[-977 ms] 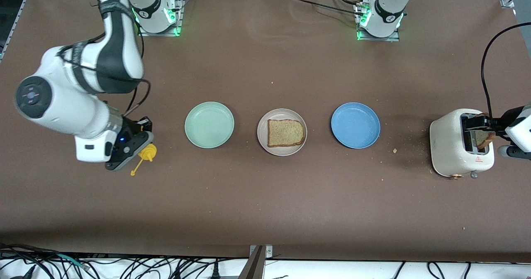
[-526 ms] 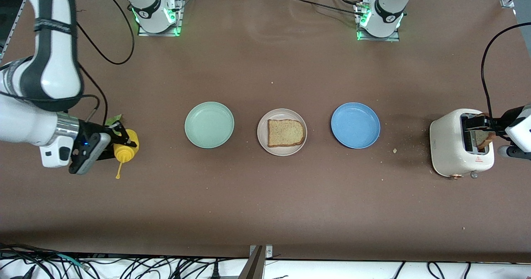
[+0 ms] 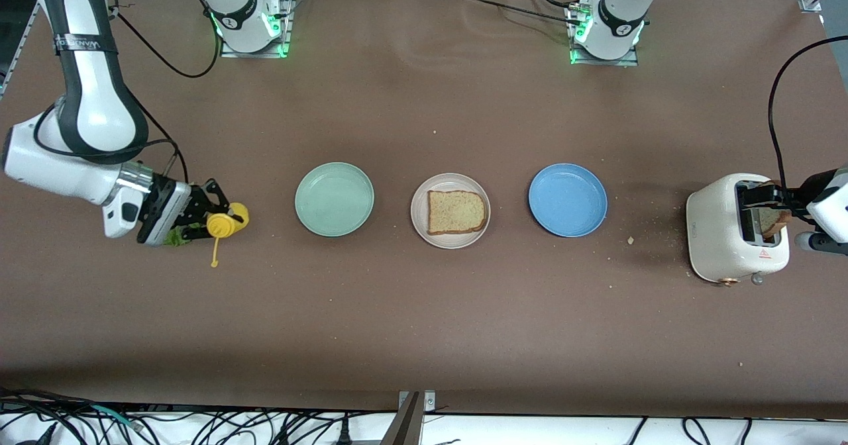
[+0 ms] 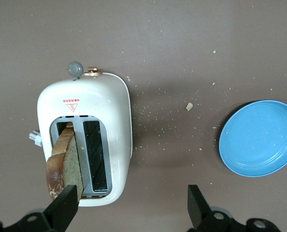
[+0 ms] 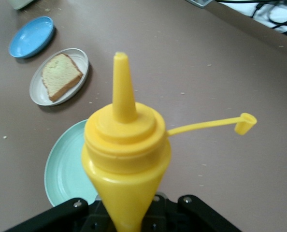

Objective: Make sandwich in beige plate with both arms
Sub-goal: 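Lower the mustard bottle to the table and open the right gripper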

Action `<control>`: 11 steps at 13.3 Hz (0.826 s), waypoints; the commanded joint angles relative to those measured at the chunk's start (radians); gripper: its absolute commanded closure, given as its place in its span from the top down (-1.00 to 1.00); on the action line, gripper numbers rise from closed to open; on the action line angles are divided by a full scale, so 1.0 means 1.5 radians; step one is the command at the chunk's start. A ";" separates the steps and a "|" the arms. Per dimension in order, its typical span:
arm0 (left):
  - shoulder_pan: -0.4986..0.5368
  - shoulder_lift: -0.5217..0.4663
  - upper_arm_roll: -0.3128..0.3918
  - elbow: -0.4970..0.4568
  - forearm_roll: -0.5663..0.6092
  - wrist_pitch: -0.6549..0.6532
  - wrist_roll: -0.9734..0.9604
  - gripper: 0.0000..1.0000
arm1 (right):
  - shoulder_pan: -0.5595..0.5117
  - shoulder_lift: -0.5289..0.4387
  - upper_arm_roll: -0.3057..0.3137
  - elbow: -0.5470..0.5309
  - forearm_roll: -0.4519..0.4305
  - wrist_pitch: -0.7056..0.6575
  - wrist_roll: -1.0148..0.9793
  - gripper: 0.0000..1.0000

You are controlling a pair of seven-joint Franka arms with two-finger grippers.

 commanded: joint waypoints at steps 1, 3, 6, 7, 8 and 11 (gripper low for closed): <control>0.003 -0.008 -0.004 -0.002 0.015 -0.007 0.012 1.00 | -0.070 -0.051 0.037 -0.101 0.077 0.011 -0.131 -1.00; 0.003 -0.008 -0.004 -0.002 0.015 -0.007 0.012 1.00 | -0.113 -0.046 0.048 -0.132 0.107 0.001 -0.217 -1.00; 0.003 -0.008 -0.004 -0.002 0.015 -0.007 0.012 1.00 | -0.138 -0.033 0.053 -0.183 0.189 -0.023 -0.365 -1.00; 0.003 -0.008 -0.004 -0.002 0.014 -0.007 0.012 1.00 | -0.145 -0.019 0.053 -0.186 0.211 -0.036 -0.429 -1.00; 0.003 -0.008 -0.004 -0.002 0.014 -0.007 0.012 1.00 | -0.150 -0.003 0.053 -0.187 0.229 -0.053 -0.486 -1.00; 0.003 -0.008 -0.004 -0.002 0.014 -0.007 0.012 1.00 | -0.167 0.028 0.052 -0.209 0.254 -0.065 -0.579 -1.00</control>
